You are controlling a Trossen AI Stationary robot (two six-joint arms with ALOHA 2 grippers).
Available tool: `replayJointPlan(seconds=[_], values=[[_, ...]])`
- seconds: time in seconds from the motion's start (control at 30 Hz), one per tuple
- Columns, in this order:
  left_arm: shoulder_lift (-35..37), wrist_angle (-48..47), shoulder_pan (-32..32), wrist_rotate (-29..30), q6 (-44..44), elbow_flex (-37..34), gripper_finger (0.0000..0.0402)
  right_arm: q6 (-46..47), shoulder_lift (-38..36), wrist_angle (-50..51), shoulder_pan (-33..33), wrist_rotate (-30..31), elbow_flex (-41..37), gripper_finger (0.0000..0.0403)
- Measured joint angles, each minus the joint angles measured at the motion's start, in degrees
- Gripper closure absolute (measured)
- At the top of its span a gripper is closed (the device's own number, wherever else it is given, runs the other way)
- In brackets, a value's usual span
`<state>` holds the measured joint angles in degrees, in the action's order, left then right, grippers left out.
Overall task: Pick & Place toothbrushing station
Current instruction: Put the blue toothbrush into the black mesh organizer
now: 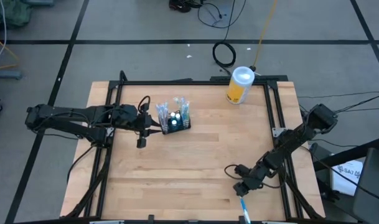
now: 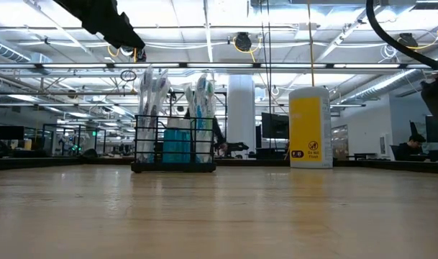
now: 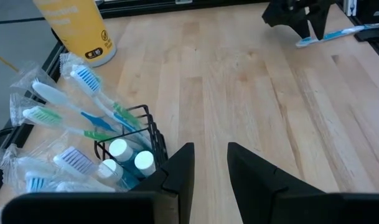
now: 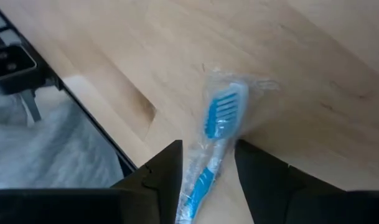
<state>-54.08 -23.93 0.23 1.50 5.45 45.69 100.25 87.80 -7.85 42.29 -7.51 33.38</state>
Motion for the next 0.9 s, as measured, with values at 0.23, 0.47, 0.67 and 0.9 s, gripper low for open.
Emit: replayJointPlan(seconds=[0.23,0.47,0.67,0.9], values=[[0.0,0.1,0.0,0.0,0.0,0.0,0.0300,-3.2,0.1,0.6,-0.4,0.2,0.0,0.0315],[0.0,0.1,0.0,0.0,0.4,0.0,0.0300,-5.1,0.2,-1.9,-1.4,1.3,-0.2,0.0395],[0.0,0.4,0.0,0.0,2.2,0.0,0.0300,-12.3,-0.2,-12.9,-4.8,6.3,-0.3,0.0397],[0.0,0.5,0.0,0.1,3.5,0.0,0.0300,-32.0,-0.2,-28.3,-11.6,10.9,-0.3,0.0402]])
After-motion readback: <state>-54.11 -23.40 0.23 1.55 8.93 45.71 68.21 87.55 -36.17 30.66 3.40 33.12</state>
